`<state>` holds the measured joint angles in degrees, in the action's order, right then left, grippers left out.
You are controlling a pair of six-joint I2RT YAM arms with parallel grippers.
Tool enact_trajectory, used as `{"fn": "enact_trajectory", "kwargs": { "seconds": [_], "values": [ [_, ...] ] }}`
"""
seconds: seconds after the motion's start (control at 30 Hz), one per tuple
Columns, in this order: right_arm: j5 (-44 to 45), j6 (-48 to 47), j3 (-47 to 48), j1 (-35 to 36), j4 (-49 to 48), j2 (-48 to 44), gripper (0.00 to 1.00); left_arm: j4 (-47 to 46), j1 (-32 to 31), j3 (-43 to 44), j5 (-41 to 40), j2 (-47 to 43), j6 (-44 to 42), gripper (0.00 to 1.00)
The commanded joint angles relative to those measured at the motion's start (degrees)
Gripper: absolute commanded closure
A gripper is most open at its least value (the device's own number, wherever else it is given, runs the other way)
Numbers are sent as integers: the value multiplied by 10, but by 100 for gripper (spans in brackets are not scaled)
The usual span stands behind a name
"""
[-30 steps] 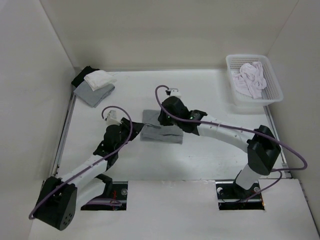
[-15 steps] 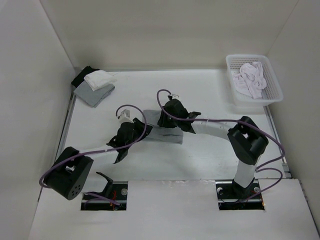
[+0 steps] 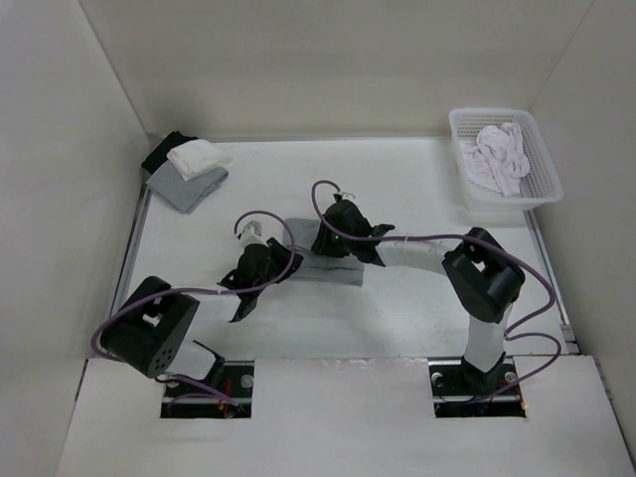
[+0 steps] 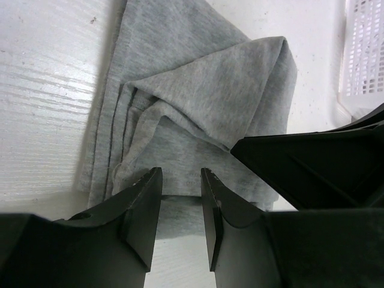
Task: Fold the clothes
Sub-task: Fold the tank top
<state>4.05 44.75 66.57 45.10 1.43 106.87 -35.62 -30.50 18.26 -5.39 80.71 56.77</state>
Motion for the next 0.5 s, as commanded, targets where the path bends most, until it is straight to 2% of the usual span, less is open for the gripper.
{"fn": "enact_trajectory", "kwargs": {
  "seconds": [0.0,0.07,0.13,0.2,0.27,0.47],
  "values": [
    [6,11,7,-3,-23,21,66,-36,0,-2,-3,9,-10,70],
    [4,12,12,-4,-26,24,73,-37,2,-5,-3,13,-10,70],
    [5,10,24,-6,-21,27,74,-39,2,-9,-3,15,-10,70],
    [0,6,39,-7,-20,32,84,-44,1,-11,-2,16,-8,70],
    [-2,2,57,-7,-20,33,88,-45,2,-14,-2,17,-7,71],
    [-10,-5,149,-11,-15,61,92,-45,8,-22,-2,17,-7,71]
  ]
}}
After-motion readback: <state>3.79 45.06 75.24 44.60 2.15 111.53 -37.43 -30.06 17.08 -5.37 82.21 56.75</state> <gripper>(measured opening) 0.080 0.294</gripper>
